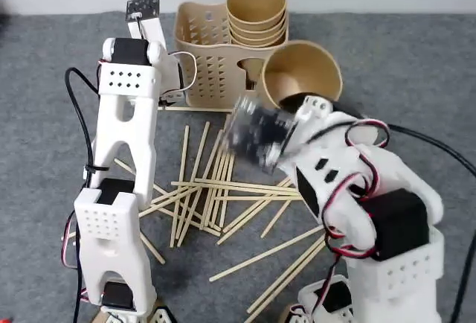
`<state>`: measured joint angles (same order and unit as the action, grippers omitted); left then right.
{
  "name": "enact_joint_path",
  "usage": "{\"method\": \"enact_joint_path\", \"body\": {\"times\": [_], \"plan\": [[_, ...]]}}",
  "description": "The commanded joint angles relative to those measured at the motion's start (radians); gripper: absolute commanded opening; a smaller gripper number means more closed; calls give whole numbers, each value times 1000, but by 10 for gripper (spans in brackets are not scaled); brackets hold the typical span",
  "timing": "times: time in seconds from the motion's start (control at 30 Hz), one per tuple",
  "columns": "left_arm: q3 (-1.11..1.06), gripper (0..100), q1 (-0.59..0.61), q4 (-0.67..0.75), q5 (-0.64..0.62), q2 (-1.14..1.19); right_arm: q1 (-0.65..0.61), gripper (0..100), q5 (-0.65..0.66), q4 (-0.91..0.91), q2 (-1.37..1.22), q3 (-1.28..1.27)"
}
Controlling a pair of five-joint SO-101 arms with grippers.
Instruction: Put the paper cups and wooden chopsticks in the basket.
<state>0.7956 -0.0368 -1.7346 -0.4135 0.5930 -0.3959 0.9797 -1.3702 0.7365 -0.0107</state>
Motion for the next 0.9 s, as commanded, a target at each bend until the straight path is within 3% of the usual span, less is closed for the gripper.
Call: {"method": "enact_joint_path", "body": {"times": [0.0, 0.37, 0.87], "plan": [[4, 15, 6, -18, -11, -49, -7, 9, 54, 110, 19, -43], [-61, 15, 61, -20, -11, -114, -4, 11, 256, 562, -8, -250], [-194, 15, 83, -17, -9, -247, 56, 35, 249, 573, -369, 196]]}}
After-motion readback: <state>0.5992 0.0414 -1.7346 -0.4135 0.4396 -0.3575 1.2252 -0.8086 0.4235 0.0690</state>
